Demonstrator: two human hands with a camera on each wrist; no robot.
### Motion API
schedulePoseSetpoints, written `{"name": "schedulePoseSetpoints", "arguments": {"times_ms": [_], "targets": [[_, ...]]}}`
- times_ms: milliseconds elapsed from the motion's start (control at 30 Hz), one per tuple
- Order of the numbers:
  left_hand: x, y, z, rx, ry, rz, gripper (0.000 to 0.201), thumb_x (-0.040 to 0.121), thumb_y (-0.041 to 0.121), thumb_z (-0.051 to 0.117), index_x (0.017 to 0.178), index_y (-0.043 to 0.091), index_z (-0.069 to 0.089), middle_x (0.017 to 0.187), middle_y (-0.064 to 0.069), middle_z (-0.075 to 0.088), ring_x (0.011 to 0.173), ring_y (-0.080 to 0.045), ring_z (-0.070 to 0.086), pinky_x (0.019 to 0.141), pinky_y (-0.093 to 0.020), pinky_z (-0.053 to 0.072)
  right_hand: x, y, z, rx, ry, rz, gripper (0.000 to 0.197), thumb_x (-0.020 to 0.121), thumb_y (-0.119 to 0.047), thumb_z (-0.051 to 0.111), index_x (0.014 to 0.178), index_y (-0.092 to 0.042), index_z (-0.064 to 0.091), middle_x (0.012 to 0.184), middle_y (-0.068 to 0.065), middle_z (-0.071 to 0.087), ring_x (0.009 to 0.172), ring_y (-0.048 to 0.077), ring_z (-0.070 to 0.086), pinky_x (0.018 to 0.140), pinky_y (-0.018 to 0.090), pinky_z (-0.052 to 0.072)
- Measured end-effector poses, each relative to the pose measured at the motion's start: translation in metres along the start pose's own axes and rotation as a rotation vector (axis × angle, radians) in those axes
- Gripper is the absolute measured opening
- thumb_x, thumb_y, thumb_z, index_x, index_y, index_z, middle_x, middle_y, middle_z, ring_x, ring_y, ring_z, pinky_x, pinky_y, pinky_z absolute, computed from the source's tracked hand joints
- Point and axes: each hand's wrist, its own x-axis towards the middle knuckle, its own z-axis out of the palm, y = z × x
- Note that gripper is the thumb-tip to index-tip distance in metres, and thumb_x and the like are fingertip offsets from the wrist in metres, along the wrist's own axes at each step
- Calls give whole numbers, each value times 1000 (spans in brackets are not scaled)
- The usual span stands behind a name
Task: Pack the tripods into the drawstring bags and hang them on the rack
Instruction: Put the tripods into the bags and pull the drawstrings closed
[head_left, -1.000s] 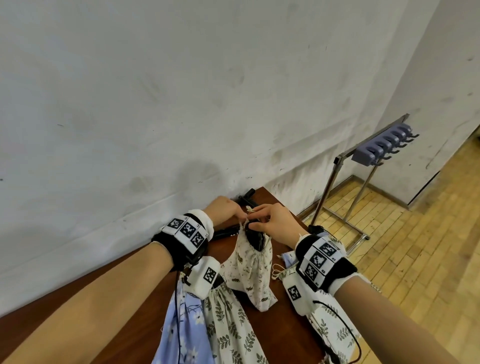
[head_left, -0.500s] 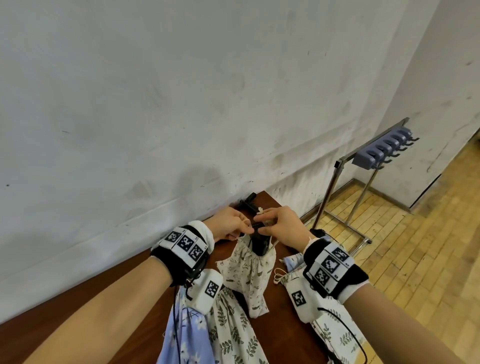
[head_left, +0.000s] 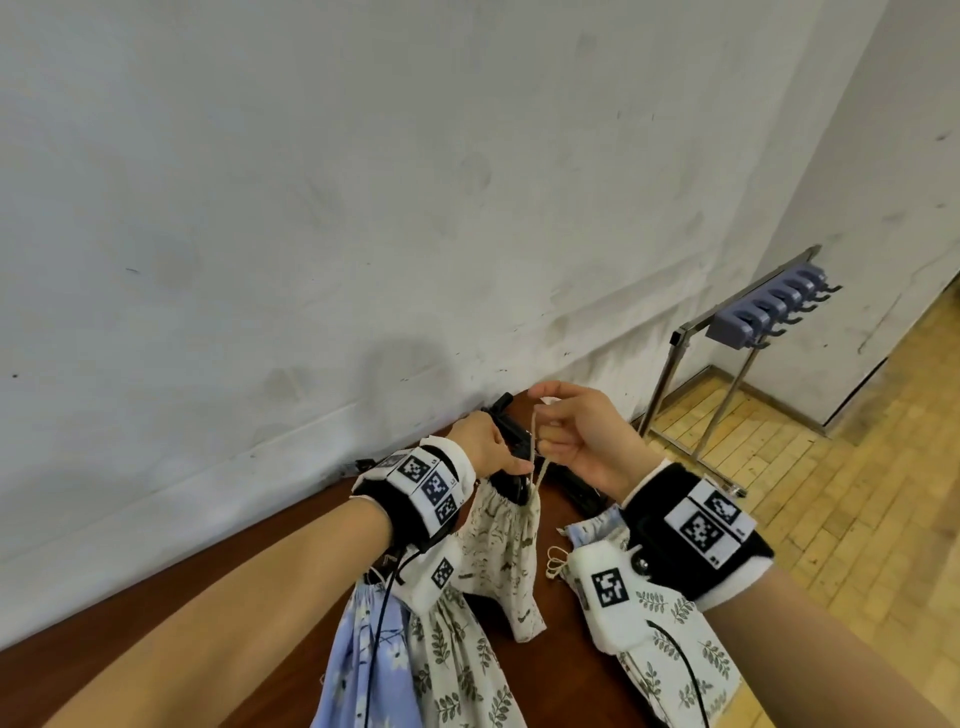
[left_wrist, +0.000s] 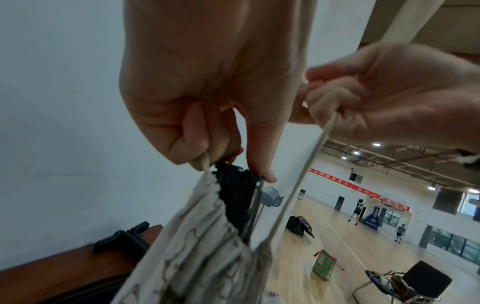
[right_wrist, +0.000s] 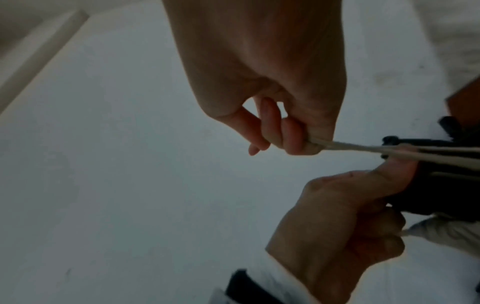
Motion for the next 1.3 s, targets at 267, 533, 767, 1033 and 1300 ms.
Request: {"name": "schedulePoseSetpoints", "arguments": {"times_ms": [267, 533, 767, 1033, 1300], "targets": [[-1, 17, -8, 120, 42, 47, 23, 74, 21, 78, 69, 10, 59, 66, -4, 62, 65, -20, 61, 64, -28, 48, 3, -3, -8, -46, -123, -33, 26, 91, 12, 49, 108, -5, 59, 81, 10, 63, 71, 18, 64, 62, 24, 54], [-18, 21, -33, -694, -349, -21, 32, 82, 6, 60, 110, -8, 64, 96, -17, 72, 78, -21, 68, 59, -19, 47, 4, 0, -12, -356, 39, 176, 16, 95, -12, 58, 109, -5, 59, 89, 15, 65, 69, 18, 63, 60, 22, 54], [-17, 7, -25, -148, 103, 325, 17, 74, 14, 77, 89, 14, 70, 92, 1, 63, 88, -17, 62, 84, -30, 49, 10, 1, -12, -41, -22, 271, 24, 93, 0, 53, 113, -13, 58, 96, 14, 66, 71, 18, 59, 64, 26, 44], [-3, 6, 1, -383, -92, 454, 39, 78, 8, 75, 107, 25, 54, 79, 17, 61, 79, 0, 60, 85, -21, 49, 14, -4, 7, -289, -1, 6, 29, 90, 14, 38, 94, -3, 60, 71, 12, 59, 56, 15, 55, 49, 22, 48], [1, 0, 20, -274, -36, 483, 34, 84, 9, 67, 103, 35, 57, 91, 18, 62, 98, -9, 59, 96, -31, 46, -12, -9, 4, -418, 58, -91, 27, 84, 12, 36, 73, -10, 48, 58, 10, 43, 49, 19, 37, 49, 26, 30]]}}
